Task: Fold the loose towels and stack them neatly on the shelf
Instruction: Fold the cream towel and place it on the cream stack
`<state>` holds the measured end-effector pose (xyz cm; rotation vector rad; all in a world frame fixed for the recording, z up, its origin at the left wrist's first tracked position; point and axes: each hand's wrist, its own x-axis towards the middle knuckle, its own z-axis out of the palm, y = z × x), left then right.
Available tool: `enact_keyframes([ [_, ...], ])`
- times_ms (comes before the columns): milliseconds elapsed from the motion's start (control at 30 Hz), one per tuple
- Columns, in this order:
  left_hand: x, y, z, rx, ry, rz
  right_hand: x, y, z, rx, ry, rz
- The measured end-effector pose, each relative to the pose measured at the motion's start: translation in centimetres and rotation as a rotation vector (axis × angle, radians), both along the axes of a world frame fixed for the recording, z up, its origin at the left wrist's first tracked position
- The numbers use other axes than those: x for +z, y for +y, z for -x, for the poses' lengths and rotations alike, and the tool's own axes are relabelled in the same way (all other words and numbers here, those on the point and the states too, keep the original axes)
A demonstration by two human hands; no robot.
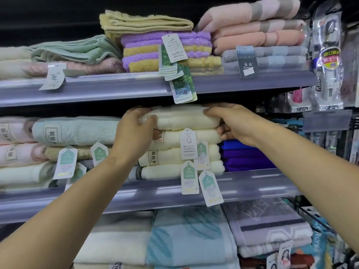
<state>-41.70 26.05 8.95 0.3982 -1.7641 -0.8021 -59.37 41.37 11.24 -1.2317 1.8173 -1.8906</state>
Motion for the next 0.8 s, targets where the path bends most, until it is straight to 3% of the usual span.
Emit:
enact_keyframes([
  [133, -0.2, 0.3, -0.5, -0.108, 0.005, 0.017, -0.6, 0.0, 1.0, 0.002, 0.165, -0.039],
  [267, -0.2, 0.3, -0.6, -0.136, -0.025, -0.003, -0.8, 0.4, 2.0, 0.072, 0.206, -0.062],
  [633, -0.7, -0.3, -0.8, 0.091, -0.181, 0.14, -1.1, 0.5, 2.4, 0.095, 0.195, -0.019],
  [800, -1.4, -0.5, -0.6, 0.123, -0.144, 0.177, -1.6, 1.1, 1.2, -0.013, 0.428, -0.049],
])
